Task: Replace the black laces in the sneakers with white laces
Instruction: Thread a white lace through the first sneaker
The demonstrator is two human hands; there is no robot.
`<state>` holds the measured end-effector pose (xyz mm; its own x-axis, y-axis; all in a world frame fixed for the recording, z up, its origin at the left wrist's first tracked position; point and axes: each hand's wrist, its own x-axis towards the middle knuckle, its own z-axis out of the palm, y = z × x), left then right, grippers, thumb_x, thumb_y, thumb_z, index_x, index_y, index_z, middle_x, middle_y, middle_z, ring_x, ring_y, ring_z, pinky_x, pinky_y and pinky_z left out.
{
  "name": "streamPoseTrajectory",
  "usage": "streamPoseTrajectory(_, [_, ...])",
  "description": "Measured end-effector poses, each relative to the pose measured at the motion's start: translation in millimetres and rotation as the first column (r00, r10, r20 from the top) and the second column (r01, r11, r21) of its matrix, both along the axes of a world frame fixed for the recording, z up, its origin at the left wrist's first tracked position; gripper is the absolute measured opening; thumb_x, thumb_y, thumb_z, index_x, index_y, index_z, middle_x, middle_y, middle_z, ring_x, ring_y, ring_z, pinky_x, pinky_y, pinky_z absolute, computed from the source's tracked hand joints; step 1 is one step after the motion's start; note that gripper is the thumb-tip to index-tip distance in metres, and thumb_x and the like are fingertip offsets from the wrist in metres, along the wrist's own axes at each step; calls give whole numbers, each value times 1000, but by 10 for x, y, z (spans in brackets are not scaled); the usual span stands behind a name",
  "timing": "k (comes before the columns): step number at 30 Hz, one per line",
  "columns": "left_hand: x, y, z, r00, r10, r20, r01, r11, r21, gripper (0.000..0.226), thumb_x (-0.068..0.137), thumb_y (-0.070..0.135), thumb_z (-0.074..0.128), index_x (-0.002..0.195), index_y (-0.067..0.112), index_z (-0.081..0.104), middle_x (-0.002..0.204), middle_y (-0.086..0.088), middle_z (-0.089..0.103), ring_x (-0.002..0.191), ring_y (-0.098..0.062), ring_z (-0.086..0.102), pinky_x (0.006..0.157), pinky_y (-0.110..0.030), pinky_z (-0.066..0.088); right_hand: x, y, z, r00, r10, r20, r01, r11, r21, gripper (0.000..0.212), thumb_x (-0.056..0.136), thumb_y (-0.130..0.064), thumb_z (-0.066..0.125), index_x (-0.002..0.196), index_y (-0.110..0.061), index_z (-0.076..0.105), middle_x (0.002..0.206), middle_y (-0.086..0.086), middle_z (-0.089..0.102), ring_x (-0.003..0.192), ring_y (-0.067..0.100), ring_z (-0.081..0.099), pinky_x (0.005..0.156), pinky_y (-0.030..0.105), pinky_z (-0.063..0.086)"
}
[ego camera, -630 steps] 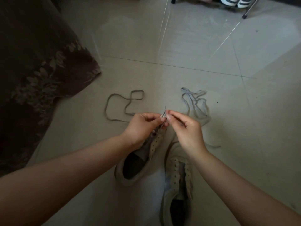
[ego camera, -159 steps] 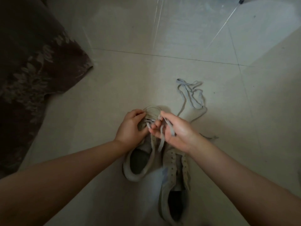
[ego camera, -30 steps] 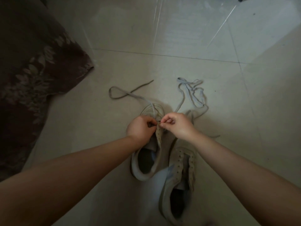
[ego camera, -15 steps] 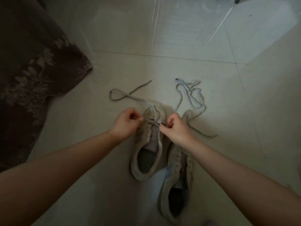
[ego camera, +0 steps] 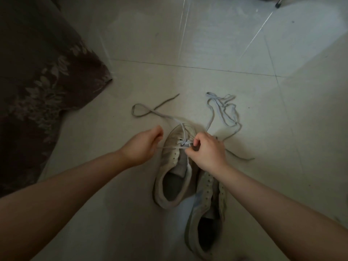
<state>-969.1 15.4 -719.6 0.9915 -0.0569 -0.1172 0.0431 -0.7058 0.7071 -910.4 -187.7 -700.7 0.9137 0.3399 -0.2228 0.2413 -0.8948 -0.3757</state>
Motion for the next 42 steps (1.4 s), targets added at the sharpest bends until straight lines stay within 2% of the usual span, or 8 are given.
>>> streamPoseTrajectory(7, [-198,337,-91,978,49,-201,93,763,639,19,84,8,50,102,11,51,105,-12,59,98,-33,55,75,-37,40,-13,-36,-67,996,-12,-89,24,990,138,18,76,-32,66,75,-26,49,79,-11,49,77,12,49,82,34,41])
streamPoseTrajectory(13, [3,-318,115,951,-196,239,33,834,550,28,77,35,45,87,23,68,83,-3,60,78,-27,57,71,-34,41,-33,-21,-114,998,-26,-53,33,988,152,21,74,-29,70,75,-23,49,75,-11,44,81,18,53,79,35,41])
streamPoseTrajectory(18, [198,-613,164,963,-259,73,175,810,560,12,72,25,70,82,18,69,89,-8,60,89,-30,59,70,-37,44,-14,-34,-145,998,-25,-54,32,989,143,28,74,-28,70,67,-23,43,65,-11,40,81,24,54,71,34,39])
streamPoseTrajectory(22, [304,-762,212,978,-200,-62,196,767,611,27,93,23,44,115,17,57,125,-7,45,120,-27,39,90,-37,32,-8,-38,-116,997,-41,-65,48,993,112,38,75,-34,67,62,-24,34,65,-8,40,71,21,45,66,31,31])
streamPoseTrajectory(27, [381,-81,217,984,-36,177,-93,739,667,15,78,13,66,93,10,66,100,-13,59,95,-33,55,79,-39,42,1,-117,-99,995,-101,-14,102,986,131,35,68,-35,66,59,-26,34,76,-7,40,74,20,47,69,31,34])
streamPoseTrajectory(31, [283,480,192,944,222,-244,30,680,732,25,91,36,52,106,19,62,113,-9,58,110,-31,48,85,-36,37,-10,-195,-148,982,-184,-51,190,968,167,34,68,-33,70,60,-23,38,78,-7,39,76,22,51,72,33,41])
streamPoseTrajectory(37, [43,-137,77,983,-157,91,92,865,493,34,82,31,40,98,18,68,96,-6,64,88,-29,61,75,-37,43,-22,-162,-180,977,-190,-91,206,954,219,24,70,-26,71,70,-18,49,89,-1,41,84,23,52,81,33,44])
streamPoseTrajectory(42, [185,-614,139,936,-323,142,209,831,515,24,75,32,52,85,23,71,83,-4,62,76,-26,62,63,-30,44,-16,-176,-176,982,-173,-69,185,956,230,26,70,-27,73,71,-18,49,87,0,41,85,23,50,79,32,42])
